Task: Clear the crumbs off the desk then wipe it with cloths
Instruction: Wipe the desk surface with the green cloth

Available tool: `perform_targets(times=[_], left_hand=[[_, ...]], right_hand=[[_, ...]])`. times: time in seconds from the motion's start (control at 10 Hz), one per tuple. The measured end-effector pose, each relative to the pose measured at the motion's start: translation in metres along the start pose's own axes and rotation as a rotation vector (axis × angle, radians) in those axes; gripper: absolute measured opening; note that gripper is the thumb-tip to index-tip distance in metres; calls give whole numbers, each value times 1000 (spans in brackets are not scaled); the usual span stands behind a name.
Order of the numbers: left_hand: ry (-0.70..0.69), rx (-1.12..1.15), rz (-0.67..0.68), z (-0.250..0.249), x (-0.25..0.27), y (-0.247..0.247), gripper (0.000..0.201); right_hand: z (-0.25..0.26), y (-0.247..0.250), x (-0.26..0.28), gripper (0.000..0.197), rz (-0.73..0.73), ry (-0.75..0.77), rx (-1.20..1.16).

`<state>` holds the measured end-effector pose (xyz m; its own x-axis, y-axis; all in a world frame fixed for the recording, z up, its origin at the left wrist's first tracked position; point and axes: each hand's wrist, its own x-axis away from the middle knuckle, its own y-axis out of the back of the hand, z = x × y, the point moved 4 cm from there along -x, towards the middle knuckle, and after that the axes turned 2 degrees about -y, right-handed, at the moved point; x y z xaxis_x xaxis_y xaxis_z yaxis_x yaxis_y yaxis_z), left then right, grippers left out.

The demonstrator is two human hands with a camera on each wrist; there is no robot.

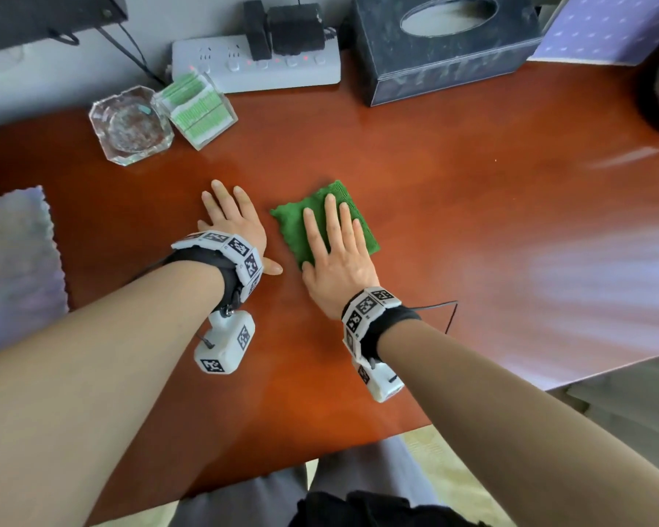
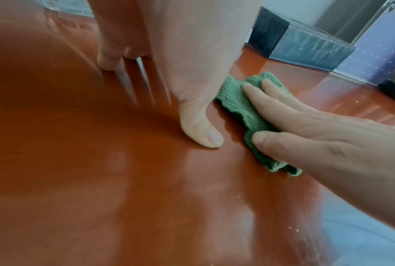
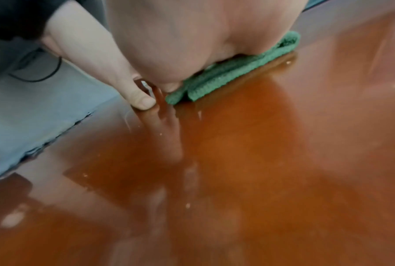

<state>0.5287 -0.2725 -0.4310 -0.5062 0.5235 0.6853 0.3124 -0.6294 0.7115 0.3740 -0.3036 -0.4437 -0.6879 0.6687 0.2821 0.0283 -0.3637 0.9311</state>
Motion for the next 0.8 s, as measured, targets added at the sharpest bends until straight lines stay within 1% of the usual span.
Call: perform_targets(times=[0.1,0.3,0.5,0.6,0.7,0.8], left_hand=[[1,12,6,0,-1,0,145],[4,-2,0,-2,1,1,144],[-29,11,-4,1,0,-1,144],[-54,21,0,6,5,-1,142],[-83,14,-6,9,10,1,140],[-94,37,-19,12,13,4,139]], right_hand=[[-5,0,-1,77,-11,-5,14],[-9,-2,-4,80,34,-21,-12],[-12,-3,-7,85,73,-46,-11],[-12,1,-5,88,115,-42,-53],[-14,2,18,92,178,-54,-115],[-14,-1,42,95,264,-31,-136]])
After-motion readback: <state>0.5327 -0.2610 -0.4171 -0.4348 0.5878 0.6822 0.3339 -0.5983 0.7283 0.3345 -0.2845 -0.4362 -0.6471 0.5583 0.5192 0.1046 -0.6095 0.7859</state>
